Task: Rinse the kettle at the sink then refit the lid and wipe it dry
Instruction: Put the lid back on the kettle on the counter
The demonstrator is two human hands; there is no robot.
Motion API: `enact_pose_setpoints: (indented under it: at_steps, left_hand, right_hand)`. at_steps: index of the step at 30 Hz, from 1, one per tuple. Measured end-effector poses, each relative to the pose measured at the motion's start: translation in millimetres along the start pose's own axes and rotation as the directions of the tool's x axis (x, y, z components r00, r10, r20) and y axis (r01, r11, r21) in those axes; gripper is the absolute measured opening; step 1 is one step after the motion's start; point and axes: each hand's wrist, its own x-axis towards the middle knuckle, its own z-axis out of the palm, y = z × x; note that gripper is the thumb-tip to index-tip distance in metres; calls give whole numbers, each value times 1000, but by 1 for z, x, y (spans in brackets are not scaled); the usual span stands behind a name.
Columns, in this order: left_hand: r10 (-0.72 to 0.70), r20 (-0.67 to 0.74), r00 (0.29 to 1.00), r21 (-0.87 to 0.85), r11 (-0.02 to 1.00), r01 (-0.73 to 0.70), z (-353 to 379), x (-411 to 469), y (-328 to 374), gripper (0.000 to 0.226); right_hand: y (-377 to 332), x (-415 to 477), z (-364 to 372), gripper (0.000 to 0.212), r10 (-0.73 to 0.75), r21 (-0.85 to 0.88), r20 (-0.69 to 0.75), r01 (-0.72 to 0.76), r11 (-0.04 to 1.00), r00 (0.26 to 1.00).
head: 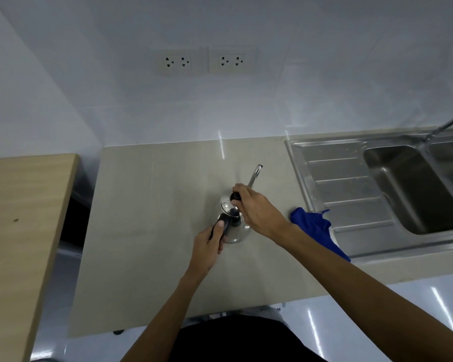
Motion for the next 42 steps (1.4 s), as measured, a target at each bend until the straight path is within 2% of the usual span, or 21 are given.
enact_pose_setpoints:
  at_steps: [8,18,26,37,42]
  left_hand:
    - [-10,19,1000,-4,1000,10,0,-1,5,48]
    - [-25,-15,1000,-10,1000,24,2,3,-2,49]
    - [-6,-61,998,14,1000,7,5,3,-7,51]
    - [1,-76,997,16,1000,0,6,4,-10,57]
    - [-8,-88,996,24,1000,10,6,4,-12,57]
  right_hand:
    - [0,11,-10,25,-20,-139,104,35,990,994]
    - [2,3,-8,37,-50,-96,76,57,994,996]
    - [2,3,-7,33,-67,-112,43,71,991,997]
    - [-1,7,-1,32,28,-7,5,-28,1000,1000]
    - [0,6,-2,30,-3,-40,12,3,999,1000]
